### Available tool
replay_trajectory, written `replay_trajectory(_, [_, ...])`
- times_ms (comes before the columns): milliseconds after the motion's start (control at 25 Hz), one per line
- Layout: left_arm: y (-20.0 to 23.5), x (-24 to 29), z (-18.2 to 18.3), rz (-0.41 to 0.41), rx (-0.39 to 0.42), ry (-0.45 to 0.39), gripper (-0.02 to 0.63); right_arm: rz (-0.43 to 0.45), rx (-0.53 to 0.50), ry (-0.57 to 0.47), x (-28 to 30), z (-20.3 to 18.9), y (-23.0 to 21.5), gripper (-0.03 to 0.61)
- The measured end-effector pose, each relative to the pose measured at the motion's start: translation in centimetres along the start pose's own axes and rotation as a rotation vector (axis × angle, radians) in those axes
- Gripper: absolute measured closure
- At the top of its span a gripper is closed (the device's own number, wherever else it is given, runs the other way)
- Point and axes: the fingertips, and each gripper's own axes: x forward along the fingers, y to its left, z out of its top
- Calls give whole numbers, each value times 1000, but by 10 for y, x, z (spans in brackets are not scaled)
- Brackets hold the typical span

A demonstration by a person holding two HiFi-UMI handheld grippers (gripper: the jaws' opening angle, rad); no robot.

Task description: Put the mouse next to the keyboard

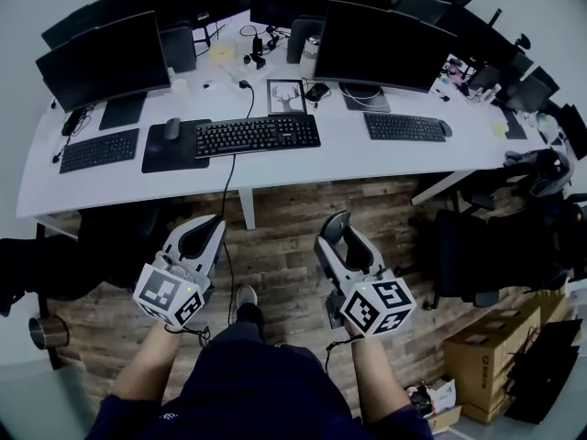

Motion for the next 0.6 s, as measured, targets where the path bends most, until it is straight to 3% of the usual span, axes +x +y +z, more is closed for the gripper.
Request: replay_trajectory(600, [75,42,3,-46,-21,9,574,-42,3,19,79,16,-1,324])
